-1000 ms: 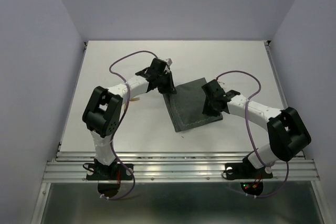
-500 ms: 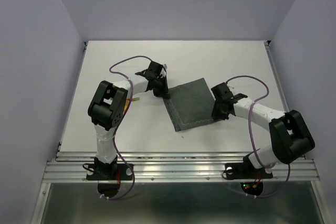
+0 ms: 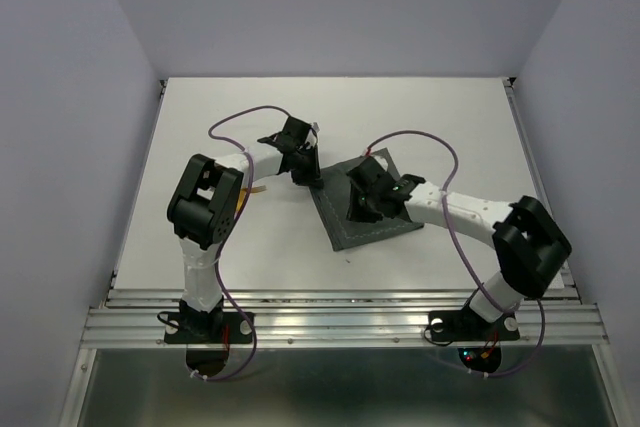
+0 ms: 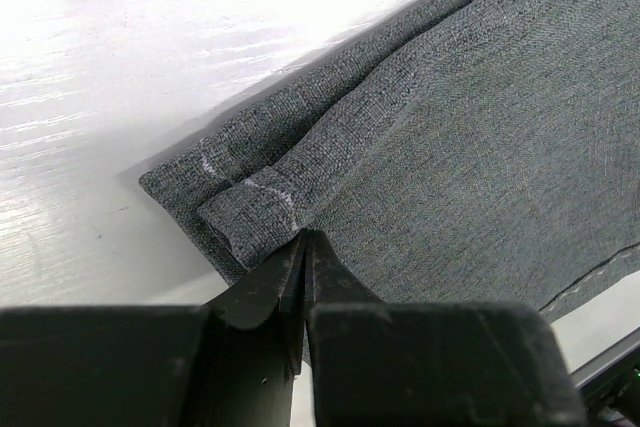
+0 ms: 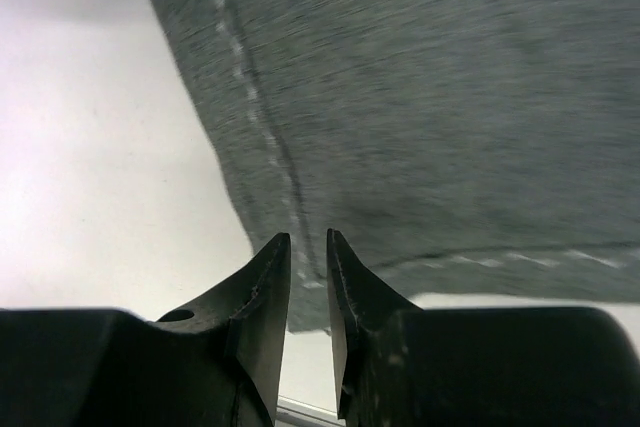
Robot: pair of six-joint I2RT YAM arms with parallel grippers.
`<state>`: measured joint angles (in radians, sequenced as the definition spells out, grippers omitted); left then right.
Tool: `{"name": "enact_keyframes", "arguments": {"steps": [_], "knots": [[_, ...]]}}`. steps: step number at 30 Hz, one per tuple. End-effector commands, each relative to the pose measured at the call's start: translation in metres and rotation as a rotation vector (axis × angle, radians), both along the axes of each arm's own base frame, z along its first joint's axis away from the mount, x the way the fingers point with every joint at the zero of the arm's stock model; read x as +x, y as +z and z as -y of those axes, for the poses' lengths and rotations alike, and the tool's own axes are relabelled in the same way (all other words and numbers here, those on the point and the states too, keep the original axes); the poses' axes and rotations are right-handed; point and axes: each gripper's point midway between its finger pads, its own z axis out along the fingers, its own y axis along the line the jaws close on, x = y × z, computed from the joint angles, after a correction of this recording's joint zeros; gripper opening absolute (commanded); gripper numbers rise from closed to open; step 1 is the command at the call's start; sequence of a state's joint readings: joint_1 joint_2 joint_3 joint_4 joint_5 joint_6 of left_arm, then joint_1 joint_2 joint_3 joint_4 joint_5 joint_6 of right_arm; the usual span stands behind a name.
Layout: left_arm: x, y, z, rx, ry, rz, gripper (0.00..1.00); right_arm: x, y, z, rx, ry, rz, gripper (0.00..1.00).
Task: Fold the napkin into a case and place the utensils inside
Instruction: Smooth out the square-folded napkin at the center of the board.
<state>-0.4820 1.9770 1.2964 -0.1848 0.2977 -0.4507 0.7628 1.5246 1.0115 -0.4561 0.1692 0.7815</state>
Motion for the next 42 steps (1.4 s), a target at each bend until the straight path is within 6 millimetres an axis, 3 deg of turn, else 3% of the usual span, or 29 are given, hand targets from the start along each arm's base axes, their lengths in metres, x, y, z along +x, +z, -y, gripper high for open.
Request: {"name": "enact_keyframes", "arguments": {"steps": [1,5,7,9,13,17,21,25,30,35,42], "knots": [[0.009,0.034,-0.002,-0.006,-0.007,0.072,0.13,0.004,-0.003,-0.049,0.087,0.059,-0.011,0.27],[0.008,0.027,-0.003,0.0,-0.011,0.057,0.13,-0.001,-0.036,-0.042,0.034,0.042,-0.064,0.27],[0.008,0.026,-0.003,0.002,-0.014,0.055,0.13,-0.01,-0.057,-0.03,-0.019,0.028,-0.104,0.27],[0.008,0.025,-0.003,0.004,-0.015,0.055,0.13,-0.015,-0.062,-0.022,-0.043,0.017,-0.121,0.27],[0.008,0.024,-0.004,0.01,-0.021,0.056,0.13,-0.025,-0.056,0.0,-0.082,-0.019,-0.113,0.27],[0.009,0.024,-0.003,0.007,-0.022,0.054,0.13,-0.026,-0.035,0.011,-0.089,-0.038,-0.074,0.27],[0.009,0.024,-0.003,0.004,-0.025,0.057,0.13,-0.013,-0.016,0.012,-0.09,-0.065,-0.007,0.28],[0.007,0.027,-0.003,0.004,-0.028,0.061,0.13,0.001,-0.01,0.003,-0.096,-0.067,0.02,0.28],[0.006,0.028,-0.004,0.003,-0.03,0.061,0.13,0.012,-0.031,-0.001,-0.132,-0.066,-0.001,0.29],[0.003,0.03,-0.004,-0.005,-0.038,0.061,0.13,-0.008,-0.072,0.016,-0.204,-0.071,-0.088,0.28],[0.0,0.03,-0.005,0.0,-0.046,0.063,0.13,-0.032,-0.064,0.041,-0.184,-0.116,-0.088,0.29]]}}
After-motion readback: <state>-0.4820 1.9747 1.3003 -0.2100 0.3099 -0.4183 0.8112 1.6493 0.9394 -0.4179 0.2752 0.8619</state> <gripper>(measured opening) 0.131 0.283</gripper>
